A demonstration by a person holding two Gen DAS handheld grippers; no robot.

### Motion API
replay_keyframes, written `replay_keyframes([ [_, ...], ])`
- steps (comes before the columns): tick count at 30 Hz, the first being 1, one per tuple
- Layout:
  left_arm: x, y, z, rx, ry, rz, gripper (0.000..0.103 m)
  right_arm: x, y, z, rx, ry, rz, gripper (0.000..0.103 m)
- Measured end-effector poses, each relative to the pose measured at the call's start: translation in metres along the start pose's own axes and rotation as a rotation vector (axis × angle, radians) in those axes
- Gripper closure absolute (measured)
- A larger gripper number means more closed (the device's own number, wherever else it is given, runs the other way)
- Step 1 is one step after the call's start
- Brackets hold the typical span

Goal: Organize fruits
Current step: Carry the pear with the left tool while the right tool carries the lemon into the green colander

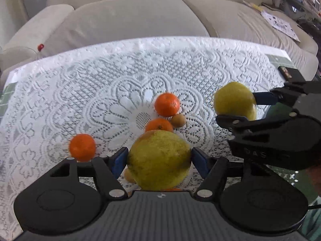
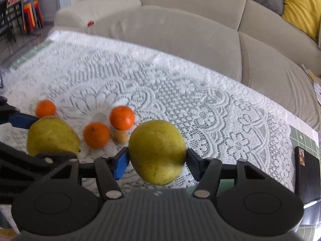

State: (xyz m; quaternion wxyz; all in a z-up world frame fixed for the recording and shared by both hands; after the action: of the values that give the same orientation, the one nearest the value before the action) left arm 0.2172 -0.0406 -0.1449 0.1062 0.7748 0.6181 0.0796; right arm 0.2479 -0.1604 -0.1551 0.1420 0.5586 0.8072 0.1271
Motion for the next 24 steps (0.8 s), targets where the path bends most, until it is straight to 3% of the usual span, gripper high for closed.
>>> replay_keyframes([
  [6, -0.007, -0.007, -0.034, -0.026, 0.003, 0.003, 0.024, 0.000, -0.015, -0.050, -0.055, 0.041, 0.052, 0.045],
  [12, -0.028, -0.018, -0.058, -0.033, -0.025, 0.028, 0.024, -0.011, -0.040, -0.085, -0.072, 0.026, 0.053, 0.044],
  [24, -0.108, -0.031, -0.056, 0.008, -0.092, 0.202, 0.024, -0.067, -0.112, -0.095, 0.021, -0.060, 0.033, 0.044],
])
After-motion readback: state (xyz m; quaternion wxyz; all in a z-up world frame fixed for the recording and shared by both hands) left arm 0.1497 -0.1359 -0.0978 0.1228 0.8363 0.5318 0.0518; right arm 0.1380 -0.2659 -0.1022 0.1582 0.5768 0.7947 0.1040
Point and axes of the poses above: each gripper's, at about its wrist camera, not at the fingertips, and z roughly the way its jaws point, x to its left, y to its top, the point moved 9 cm from there along z, roughly the way its jaws point, and after that the axes turned 15 degrees about x, right-handed, at the moved point
